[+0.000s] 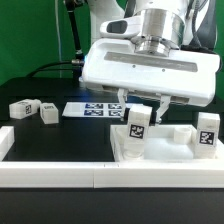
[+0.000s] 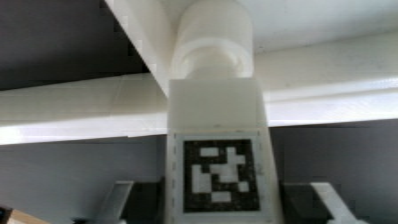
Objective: Assemble square table
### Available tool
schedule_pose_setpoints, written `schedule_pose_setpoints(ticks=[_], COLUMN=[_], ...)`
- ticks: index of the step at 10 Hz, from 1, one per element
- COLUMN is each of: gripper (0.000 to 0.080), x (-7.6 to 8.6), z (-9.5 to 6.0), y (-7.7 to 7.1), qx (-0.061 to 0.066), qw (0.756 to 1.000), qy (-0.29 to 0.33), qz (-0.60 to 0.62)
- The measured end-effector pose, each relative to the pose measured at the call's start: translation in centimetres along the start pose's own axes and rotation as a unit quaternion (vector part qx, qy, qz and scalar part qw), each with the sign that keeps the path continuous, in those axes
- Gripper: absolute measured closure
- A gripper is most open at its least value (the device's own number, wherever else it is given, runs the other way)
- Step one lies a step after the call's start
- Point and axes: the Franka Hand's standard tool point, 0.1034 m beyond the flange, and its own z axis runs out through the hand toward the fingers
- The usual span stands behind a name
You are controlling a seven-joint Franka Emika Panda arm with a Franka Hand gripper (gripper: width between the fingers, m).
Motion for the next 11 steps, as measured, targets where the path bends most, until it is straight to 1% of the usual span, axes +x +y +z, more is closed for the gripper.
schedule_pose_setpoints(ticks=[1,2,3,4,5,6,11], gripper=[0.0511,0.0285,0.0285,0.0192,0.0163,0.0151,0.0150], x=[0.00,0.00,-0.01,-0.01,0.00,0.00,0.11], z=[0.00,0.00,0.00,0.00,0.00,0.00,0.03], y=[0.01,0.02,0.02,0.02,0.02,0.02,0.07], qx=[0.000,0.000,0.000,0.000,0.000,0.000,0.000], qw=[1.000,1.000,1.000,1.000,1.000,1.000,1.000], qy=[0.000,0.000,0.000,0.000,0.000,0.000,-0.002], qz=[0.000,0.000,-0.001,-0.002,-0.002,-0.004,-0.009])
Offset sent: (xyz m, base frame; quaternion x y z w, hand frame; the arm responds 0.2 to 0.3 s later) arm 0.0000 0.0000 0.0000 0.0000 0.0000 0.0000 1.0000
